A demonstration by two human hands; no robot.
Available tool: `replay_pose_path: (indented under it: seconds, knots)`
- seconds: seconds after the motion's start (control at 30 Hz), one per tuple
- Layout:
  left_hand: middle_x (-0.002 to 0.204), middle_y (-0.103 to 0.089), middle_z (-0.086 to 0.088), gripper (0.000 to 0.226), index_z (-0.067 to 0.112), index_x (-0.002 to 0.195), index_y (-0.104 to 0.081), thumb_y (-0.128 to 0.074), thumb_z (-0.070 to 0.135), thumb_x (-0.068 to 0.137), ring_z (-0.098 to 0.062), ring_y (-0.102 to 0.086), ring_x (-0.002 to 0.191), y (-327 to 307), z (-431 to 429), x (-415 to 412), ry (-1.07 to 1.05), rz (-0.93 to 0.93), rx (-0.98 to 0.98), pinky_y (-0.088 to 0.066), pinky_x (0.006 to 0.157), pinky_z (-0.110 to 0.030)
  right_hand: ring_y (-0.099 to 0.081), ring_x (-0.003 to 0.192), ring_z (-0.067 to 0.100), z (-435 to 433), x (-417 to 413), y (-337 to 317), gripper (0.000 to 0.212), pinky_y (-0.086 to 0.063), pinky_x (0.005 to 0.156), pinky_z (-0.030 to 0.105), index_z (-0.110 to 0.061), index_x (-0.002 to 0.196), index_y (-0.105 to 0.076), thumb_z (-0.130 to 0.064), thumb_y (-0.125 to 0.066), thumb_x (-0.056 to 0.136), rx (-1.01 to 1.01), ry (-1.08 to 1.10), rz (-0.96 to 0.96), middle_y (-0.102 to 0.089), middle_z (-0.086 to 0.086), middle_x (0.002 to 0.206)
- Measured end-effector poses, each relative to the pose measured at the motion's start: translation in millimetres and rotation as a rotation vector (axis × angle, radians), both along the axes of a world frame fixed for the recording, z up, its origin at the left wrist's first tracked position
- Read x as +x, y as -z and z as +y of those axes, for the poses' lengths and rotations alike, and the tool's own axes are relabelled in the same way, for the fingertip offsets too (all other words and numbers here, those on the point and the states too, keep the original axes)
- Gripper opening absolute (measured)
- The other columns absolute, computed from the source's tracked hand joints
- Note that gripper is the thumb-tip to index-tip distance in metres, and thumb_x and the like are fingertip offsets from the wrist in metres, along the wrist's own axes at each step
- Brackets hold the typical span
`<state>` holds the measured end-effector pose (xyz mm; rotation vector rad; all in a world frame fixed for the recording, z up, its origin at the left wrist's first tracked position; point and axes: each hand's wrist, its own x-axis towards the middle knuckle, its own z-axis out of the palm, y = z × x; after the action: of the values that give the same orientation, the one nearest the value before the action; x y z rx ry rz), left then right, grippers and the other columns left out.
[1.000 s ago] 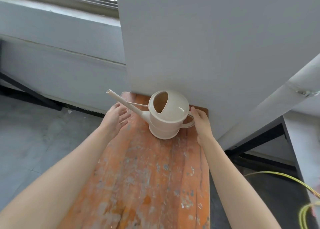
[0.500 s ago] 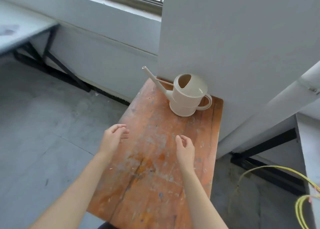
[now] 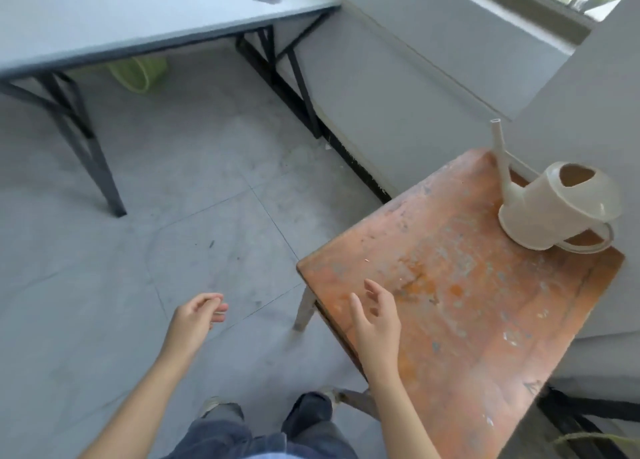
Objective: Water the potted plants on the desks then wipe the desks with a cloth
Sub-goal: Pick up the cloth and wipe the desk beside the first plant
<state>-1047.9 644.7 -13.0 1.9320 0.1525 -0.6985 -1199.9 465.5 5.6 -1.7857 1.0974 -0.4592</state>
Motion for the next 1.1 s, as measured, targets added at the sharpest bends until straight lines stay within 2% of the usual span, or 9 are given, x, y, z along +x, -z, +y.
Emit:
replay_pose_path:
  seconds: [0.1, 0.27, 0.37, 0.57, 0.7, 0.77, 0.87, 1.0, 1.1]
  knots:
    - [0.081, -0.063, -0.009, 0.017, 0.007, 0.091, -0.060, -0.043, 0.007, 0.093, -0.020, -0.058, 0.071, 6, 38, -9, 0.019, 0.088, -0.018, -0.038, 0.065, -0.025, -0.055, 0.100, 0.013, 40, 22, 3, 0.035, -0.046, 0.083, 0.017, -0.013, 0.121, -0.053, -0.016, -0.058, 0.087, -0.016, -0.120, -0.009, -0.057, -0.001, 0.110]
    - [0.086, -0.066, -0.002, 0.012, 0.020, 0.083, -0.062, -0.052, 0.016, 0.089, -0.016, -0.061, 0.084, 6, 139, 7, 0.148, 0.042, 0.020, -0.042, 0.073, -0.018, -0.051, 0.106, 0.013, 140, 80, 27, 0.039, -0.042, 0.088, 0.025, -0.014, 0.124, -0.049, -0.021, -0.058, 0.087, 0.070, -0.326, 0.145, -0.056, 0.004, 0.124]
    - [0.088, -0.066, -0.006, 0.008, 0.019, 0.080, -0.061, -0.057, 0.026, 0.080, -0.020, -0.061, 0.083, 6, 206, 30, -0.024, 0.052, 0.023, -0.043, 0.078, -0.031, -0.043, 0.122, 0.015, 185, 109, 35, 0.045, -0.036, 0.099, 0.026, -0.015, 0.129, -0.046, -0.027, -0.058, 0.087, 0.056, -0.519, 0.244, -0.048, 0.002, 0.133]
    - [0.097, -0.061, -0.017, 0.014, 0.002, 0.090, -0.059, -0.047, 0.009, 0.092, -0.028, -0.056, 0.086, 28, 294, 76, -0.373, 0.081, 0.042, -0.038, 0.069, -0.030, -0.041, 0.124, 0.017, 210, 141, 39, 0.044, -0.036, 0.104, 0.029, -0.015, 0.126, -0.049, -0.030, -0.059, 0.086, -0.004, -0.661, 0.402, -0.045, 0.002, 0.133]
    - [0.092, -0.062, -0.014, 0.017, 0.009, 0.081, -0.059, -0.047, 0.011, 0.093, -0.027, -0.057, 0.086, 38, 263, 116, -0.317, 0.109, 0.018, -0.037, 0.080, -0.031, -0.044, 0.121, 0.019, 190, 171, 49, 0.038, -0.038, 0.101, 0.029, -0.012, 0.119, -0.055, -0.031, -0.059, 0.086, -0.005, -0.607, 0.441, -0.050, 0.003, 0.127]
    - [0.087, -0.062, -0.010, 0.021, 0.015, 0.074, -0.058, -0.047, 0.012, 0.093, -0.026, -0.057, 0.084, 41, 228, 140, -0.242, 0.103, -0.001, -0.038, 0.078, -0.030, -0.044, 0.121, 0.018, 174, 197, 52, 0.036, -0.032, 0.096, 0.020, -0.012, 0.117, -0.057, -0.031, -0.058, 0.087, -0.015, -0.619, 0.429, -0.051, 0.003, 0.126]
    - [0.087, -0.062, -0.008, 0.021, 0.017, 0.073, -0.059, -0.049, 0.012, 0.091, -0.023, -0.056, 0.082, 38, 170, 179, -0.102, 0.075, -0.010, -0.040, 0.071, -0.027, -0.044, 0.122, 0.018, 135, 248, 46, 0.036, -0.031, 0.093, 0.020, -0.011, 0.117, -0.057, -0.033, -0.055, 0.088, -0.053, -0.592, 0.389, -0.053, 0.005, 0.127]
    - [0.093, -0.062, -0.003, 0.013, 0.013, 0.093, -0.062, -0.050, 0.015, 0.091, -0.019, -0.056, 0.094, 19, 110, 240, 0.060, -0.046, 0.012, -0.037, 0.081, -0.025, -0.047, 0.122, 0.018, 83, 307, 24, 0.038, -0.037, 0.099, 0.029, -0.010, 0.120, -0.056, -0.034, -0.052, 0.090, -0.092, -0.517, 0.325, -0.057, 0.005, 0.127]
    - [0.097, -0.063, -0.006, 0.016, 0.012, 0.099, -0.062, -0.049, 0.017, 0.091, -0.021, -0.057, 0.096, 8, 77, 285, 0.047, -0.085, 0.002, -0.035, 0.082, -0.025, -0.048, 0.121, 0.017, 54, 339, 17, 0.038, -0.037, 0.097, 0.027, -0.010, 0.121, -0.055, -0.033, -0.051, 0.091, -0.097, -0.486, 0.323, -0.057, 0.003, 0.127]
